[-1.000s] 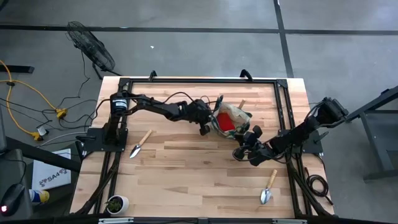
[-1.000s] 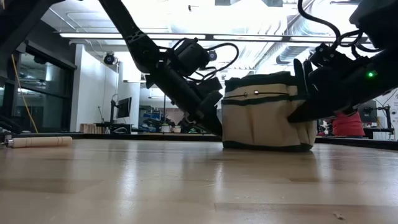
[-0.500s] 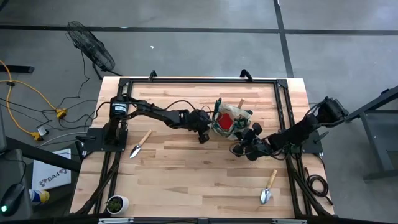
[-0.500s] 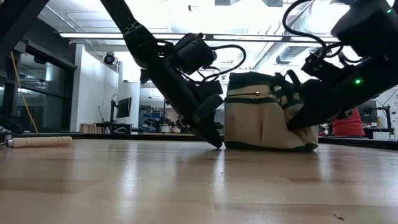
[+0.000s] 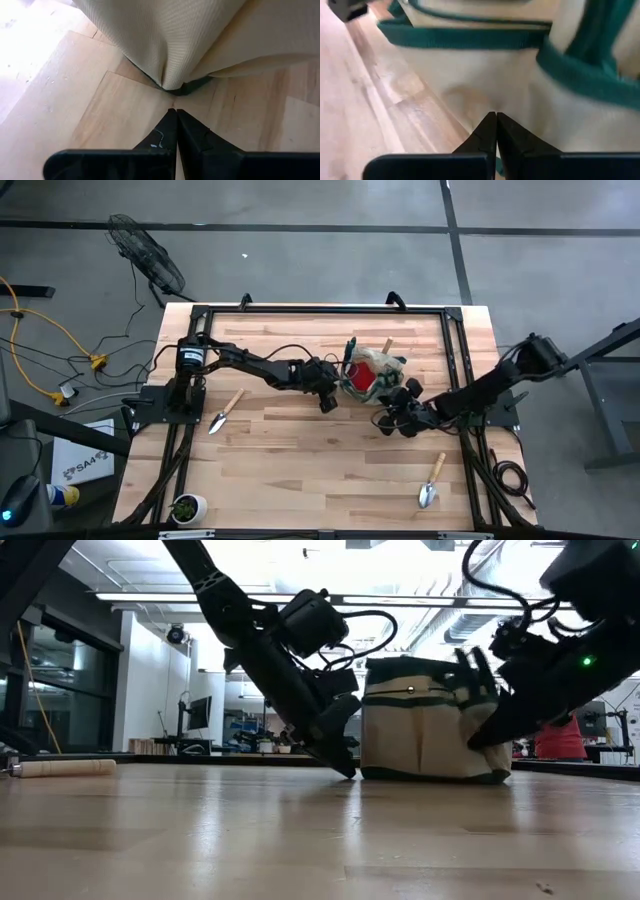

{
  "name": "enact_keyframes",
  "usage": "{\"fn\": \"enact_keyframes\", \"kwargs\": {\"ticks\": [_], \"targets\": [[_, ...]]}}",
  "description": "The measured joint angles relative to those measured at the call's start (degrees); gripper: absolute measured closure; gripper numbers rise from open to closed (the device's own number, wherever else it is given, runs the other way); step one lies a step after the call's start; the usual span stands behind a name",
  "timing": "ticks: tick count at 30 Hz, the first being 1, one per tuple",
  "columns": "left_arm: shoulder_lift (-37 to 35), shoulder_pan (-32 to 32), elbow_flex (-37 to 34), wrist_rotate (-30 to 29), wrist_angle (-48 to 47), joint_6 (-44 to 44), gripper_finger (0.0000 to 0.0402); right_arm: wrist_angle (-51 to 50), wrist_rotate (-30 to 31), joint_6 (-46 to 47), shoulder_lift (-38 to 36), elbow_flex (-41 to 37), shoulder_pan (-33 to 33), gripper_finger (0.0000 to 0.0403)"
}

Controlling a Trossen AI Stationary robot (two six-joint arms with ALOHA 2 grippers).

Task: Pick & Place Garden tools in Gardening bag
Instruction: Adjust the gardening bag on the table, then put the left trowel into the gardening bag

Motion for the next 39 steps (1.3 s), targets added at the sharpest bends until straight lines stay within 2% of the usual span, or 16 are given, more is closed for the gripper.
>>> {"fn": "enact_keyframes", "kwargs": {"ticks": [14, 21, 32, 39], "targets": [[-0.02, 0.07, 0.0, -0.56, -0.17, -1.92, 0.0402, -7.4, -1.48, -0.45, -10.79, 0.0, 5.78, 0.04], [-2.0, 0.07, 0.1, -3.07, -1.51, -2.1, 0.0402, -8.14, -1.23, -2.61, -14.55, 0.0, 9.59, 0.04], [-9.45, -2.57, 0.09, -10.69, -14.88, -1.93, 0.0402, -9.38, 0.68, -3.19, -17.04, 0.0, 14.08, 0.04], [-13.06, -6.76, 0.09, -18.47, -34.5, -11.14, 0.0402, -9.34, 0.57, -2.92, -17.02, 0.0, 15.13, 0.04]]}}
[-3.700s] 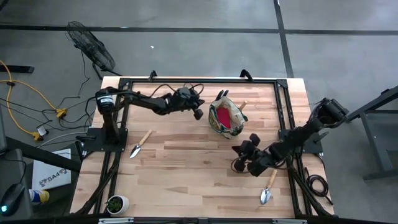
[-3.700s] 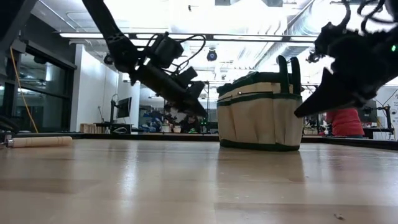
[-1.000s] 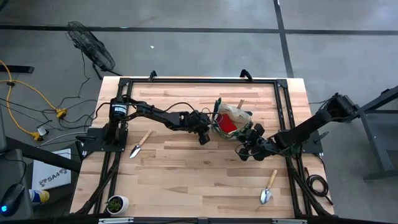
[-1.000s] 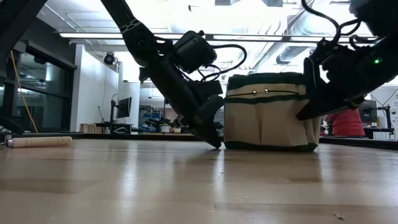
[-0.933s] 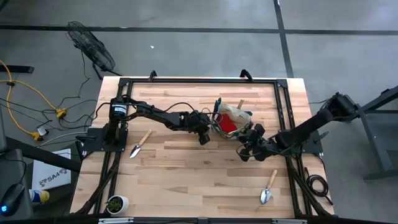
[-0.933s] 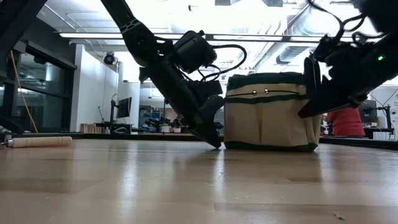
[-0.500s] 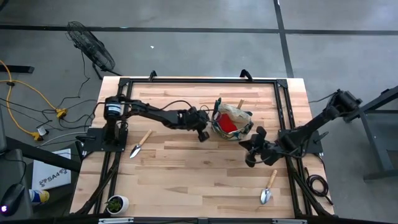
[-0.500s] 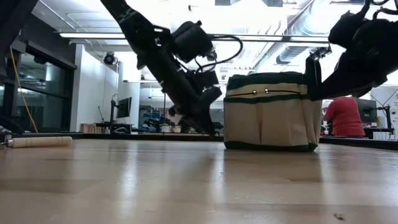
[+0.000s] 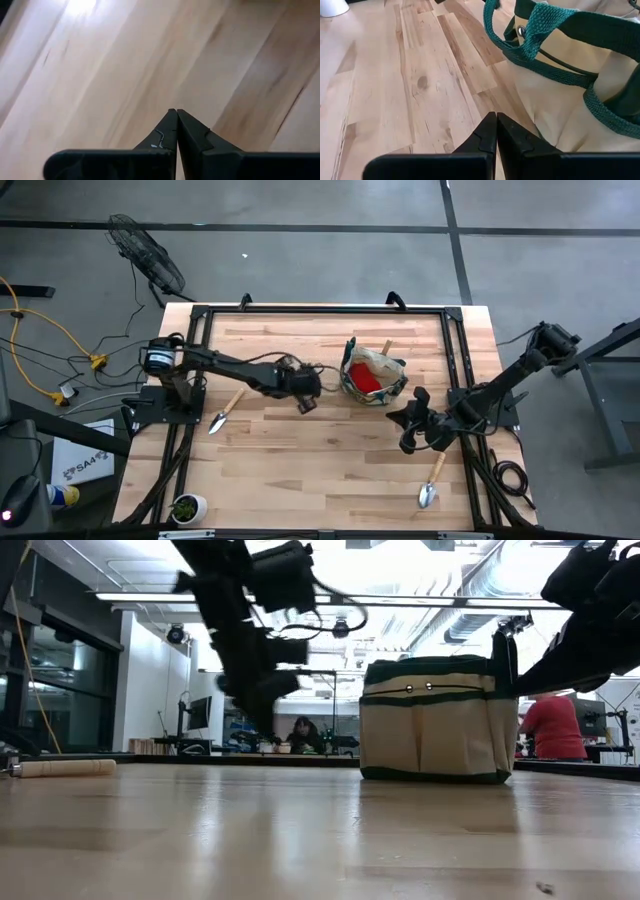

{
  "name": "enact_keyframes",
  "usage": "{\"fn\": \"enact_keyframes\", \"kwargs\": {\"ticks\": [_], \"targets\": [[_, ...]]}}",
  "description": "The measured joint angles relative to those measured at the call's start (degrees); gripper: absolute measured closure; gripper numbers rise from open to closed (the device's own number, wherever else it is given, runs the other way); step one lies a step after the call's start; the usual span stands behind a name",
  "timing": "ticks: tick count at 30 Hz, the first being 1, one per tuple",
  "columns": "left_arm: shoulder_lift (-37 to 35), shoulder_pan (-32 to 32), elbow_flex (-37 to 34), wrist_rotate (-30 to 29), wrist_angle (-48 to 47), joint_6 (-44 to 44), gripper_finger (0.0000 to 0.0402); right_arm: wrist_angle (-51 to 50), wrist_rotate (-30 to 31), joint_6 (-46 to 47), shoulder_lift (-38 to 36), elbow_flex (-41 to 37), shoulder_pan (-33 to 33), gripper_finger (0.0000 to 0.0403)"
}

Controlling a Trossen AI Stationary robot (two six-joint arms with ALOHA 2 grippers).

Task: Pick & Place Garden tools in Gardening bag
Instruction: Put the left trowel into the gardening bag

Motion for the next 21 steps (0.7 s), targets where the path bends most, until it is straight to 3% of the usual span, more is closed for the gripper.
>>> {"fn": "enact_keyframes", "kwargs": {"ticks": [11, 18, 21], "targets": [[-0.6, -8.04, -0.09, -3.65, -29.13, -24.29, 0.0402, -0.15, -0.09, 2.5, 0.0, 0.0, 0.0, 0.0389], [-3.06, -14.38, -1.12, -5.37, -42.92, -40.7, 0.0393, -0.4, -1.97, 3.29, 0.02, 0.0, 0.0, 0.0327], [-5.77, -17.0, -4.79, -3.75, -41.71, -45.46, 0.0365, -0.87, -2.18, 3.91, 0.04, 0.0, 0.0, 0.029]]}}
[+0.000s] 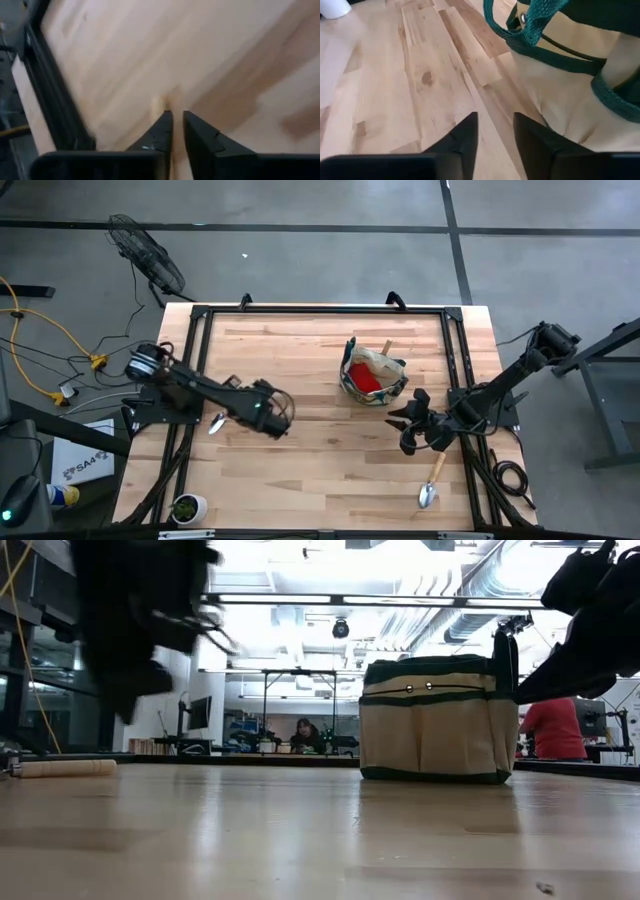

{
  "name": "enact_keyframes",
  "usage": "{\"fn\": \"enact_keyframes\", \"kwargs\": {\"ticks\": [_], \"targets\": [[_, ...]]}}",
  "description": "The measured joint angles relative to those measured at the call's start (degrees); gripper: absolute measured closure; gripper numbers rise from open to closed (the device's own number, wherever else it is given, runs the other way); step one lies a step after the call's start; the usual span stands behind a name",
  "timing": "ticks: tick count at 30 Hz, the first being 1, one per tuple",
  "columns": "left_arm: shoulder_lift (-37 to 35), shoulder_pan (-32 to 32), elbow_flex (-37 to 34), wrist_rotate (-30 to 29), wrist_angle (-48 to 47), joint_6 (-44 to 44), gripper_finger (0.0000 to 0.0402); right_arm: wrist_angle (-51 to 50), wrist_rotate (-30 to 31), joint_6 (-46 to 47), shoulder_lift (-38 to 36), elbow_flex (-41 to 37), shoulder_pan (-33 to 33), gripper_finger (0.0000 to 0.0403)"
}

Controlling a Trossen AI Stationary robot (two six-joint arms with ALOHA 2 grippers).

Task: Pick & Place Garden tools in Gardening bag
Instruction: Put the left trowel into the gardening bag

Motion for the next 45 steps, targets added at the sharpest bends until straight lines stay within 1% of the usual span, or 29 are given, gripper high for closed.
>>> {"fn": "enact_keyframes", "kwargs": {"ticks": [3, 5, 7, 9, 11, 14, 18, 25, 32, 35, 41, 45], "targets": [[-2.96, -1.82, -4.36, 2.45, 2.61, -4.22, 0.0321, 0.14, -0.85, 0.0, 0.17, 0.0, -0.02, 0.0259], [-5.07, -2.72, -7.33, 4.31, 1.22, -7.16, 0.0287, 0.59, -0.98, 0.02, 0.4, 0.0, -0.09, 0.0244], [-7.07, -2.85, -9.7, 6.58, 3.36, -8.94, 0.0255, 0.54, -1.06, -0.06, 0.54, 0.0, -0.13, 0.0233], [-8.54, -2.78, -11.86, 9.53, 2.96, -9.66, 0.0229, 1.29, -1.12, -0.24, 0.82, 0.01, -0.23, 0.0227], [-9.78, -2.75, -13.52, 10.8, 5.6, -9.72, 0.0211, 1.35, -1.15, -0.54, 0.97, 0.01, -0.24, 0.0224], [-10.72, -2.75, -15.8, 12.01, 6.1, -9.72, 0.02, 2.1, -1.15, -0.76, 1.31, 0.02, -0.63, 0.0225], [-11.66, -2.75, -18.64, 13.21, 7.65, -10.82, 0.0199, 2.31, -1.17, -1.07, 1.62, 0.02, -0.97, 0.0226], [-12.7, -2.77, -23.3, 16.23, 13.86, -10.63, 0.0199, 2.27, -1.14, -1.3, 1.66, 0.01, -1.01, 0.0225], [-12.62, -2.75, -24.71, 18.25, 15.48, -10.91, 0.0204, 2.28, -1.15, -1.31, 1.64, 0.0, -0.99, 0.0226], [-12.89, -2.75, -24.61, 18.6, 16.04, -10.74, 0.0228, 2.27, -1.13, -1.31, 1.66, 0.0, -0.98, 0.0227], [-12.93, -2.75, -24.61, 19.33, 17.32, -10.57, 0.0301, 2.26, -1.15, -1.19, 1.64, 0.0, -0.98, 0.0228], [-12.89, -2.75, -24.65, 19.38, 18.24, -9.64, 0.0337, 2.27, -1.15, -1.11, 1.64, 0.0, -1.0, 0.0228]]}}
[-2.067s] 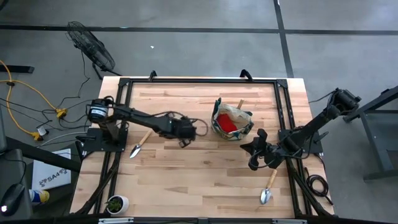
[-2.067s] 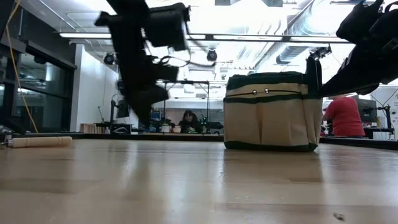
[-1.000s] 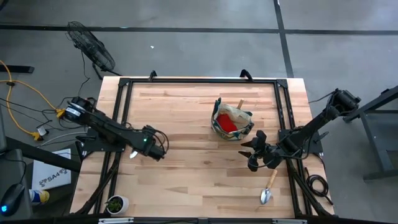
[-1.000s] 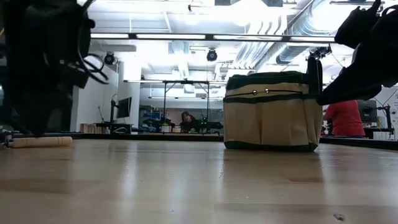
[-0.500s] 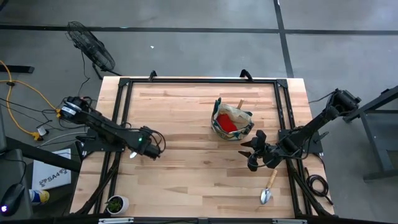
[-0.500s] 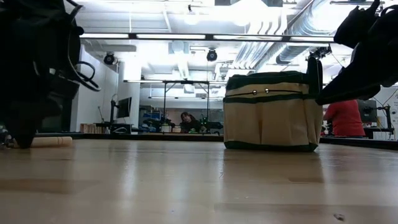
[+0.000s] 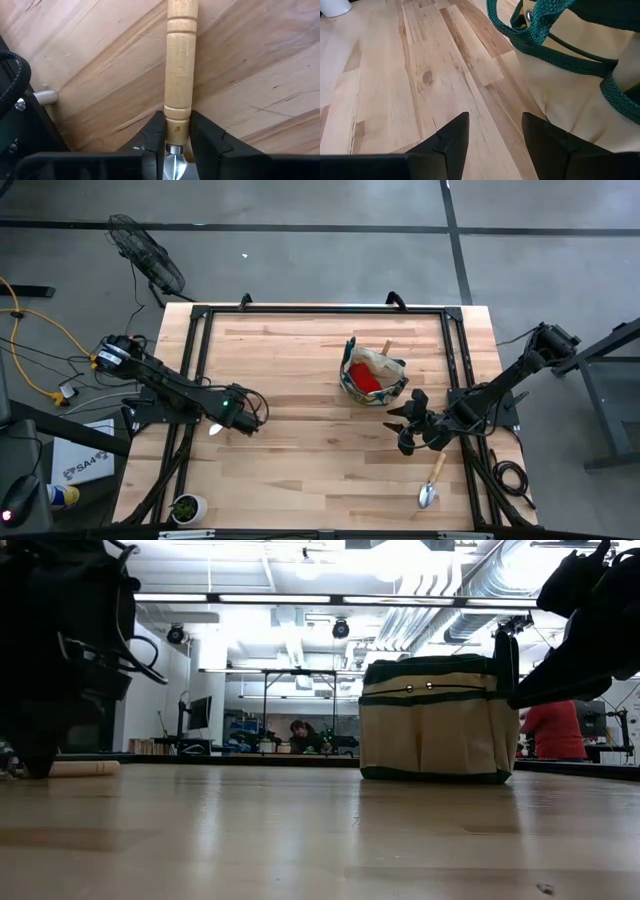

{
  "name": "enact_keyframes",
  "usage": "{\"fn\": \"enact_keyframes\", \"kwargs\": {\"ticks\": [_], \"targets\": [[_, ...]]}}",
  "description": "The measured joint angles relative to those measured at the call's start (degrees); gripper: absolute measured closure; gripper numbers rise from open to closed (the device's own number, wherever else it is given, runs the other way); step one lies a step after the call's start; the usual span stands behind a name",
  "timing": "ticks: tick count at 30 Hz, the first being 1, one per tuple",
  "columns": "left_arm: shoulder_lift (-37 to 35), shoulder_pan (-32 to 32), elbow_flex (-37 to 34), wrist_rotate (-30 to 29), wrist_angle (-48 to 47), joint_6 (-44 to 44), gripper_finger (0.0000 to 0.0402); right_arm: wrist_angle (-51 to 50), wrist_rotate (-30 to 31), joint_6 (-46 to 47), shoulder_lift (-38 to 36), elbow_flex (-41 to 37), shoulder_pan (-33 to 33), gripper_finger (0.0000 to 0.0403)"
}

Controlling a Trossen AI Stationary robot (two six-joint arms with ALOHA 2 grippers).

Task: Pick & Place Garden tools in Gardening bag
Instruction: Put the left trowel into the gardening bag

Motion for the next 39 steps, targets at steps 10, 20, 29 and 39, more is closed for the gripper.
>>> {"fn": "enact_keyframes", "kwargs": {"ticks": [10, 20, 29, 39], "targets": [[0.35, -0.06, 2.36, -4.01, -1.24, 1.97, 0.0347, 3.11, -0.16, -1.31, 0.0, 0.0, 0.01, 0.0229], [0.16, -0.09, 9.7, -17.83, 8.91, 10.79, 0.0347, 5.57, -0.17, -3.39, -0.02, 0.0, 0.02, 0.0229], [0.16, -0.09, 10.07, -28.16, 30.11, 26.91, 0.0348, 5.53, -0.17, -3.35, -0.02, 0.02, 0.02, 0.0229], [1.83, -0.94, 10.07, -37.15, 50.14, 42.31, 0.0348, 5.64, 0.16, -3.39, -0.02, 0.0, 0.0, 0.0229]]}}
